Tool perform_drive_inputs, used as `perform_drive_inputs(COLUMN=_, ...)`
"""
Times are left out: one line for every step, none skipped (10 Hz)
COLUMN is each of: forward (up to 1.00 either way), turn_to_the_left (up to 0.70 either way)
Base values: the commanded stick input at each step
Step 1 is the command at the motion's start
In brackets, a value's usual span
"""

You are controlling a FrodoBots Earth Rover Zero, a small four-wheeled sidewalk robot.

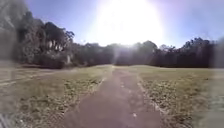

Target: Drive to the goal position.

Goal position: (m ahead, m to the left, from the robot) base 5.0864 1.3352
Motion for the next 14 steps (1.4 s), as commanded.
perform_drive_inputs(forward=0.5, turn_to_the_left=-0.37)
perform_drive_inputs(forward=0.5, turn_to_the_left=0.0)
perform_drive_inputs(forward=0.5, turn_to_the_left=0.0)
perform_drive_inputs(forward=0.5, turn_to_the_left=0.0)
perform_drive_inputs(forward=0.5, turn_to_the_left=0.0)
perform_drive_inputs(forward=0.5, turn_to_the_left=0.0)
perform_drive_inputs(forward=0.5, turn_to_the_left=0.0)
perform_drive_inputs(forward=0.5, turn_to_the_left=0.0)
perform_drive_inputs(forward=0.5, turn_to_the_left=0.0)
perform_drive_inputs(forward=0.5, turn_to_the_left=0.0)
perform_drive_inputs(forward=0.5, turn_to_the_left=0.0)
perform_drive_inputs(forward=0.5, turn_to_the_left=0.0)
perform_drive_inputs(forward=0.5, turn_to_the_left=0.0)
perform_drive_inputs(forward=0.5, turn_to_the_left=0.0)
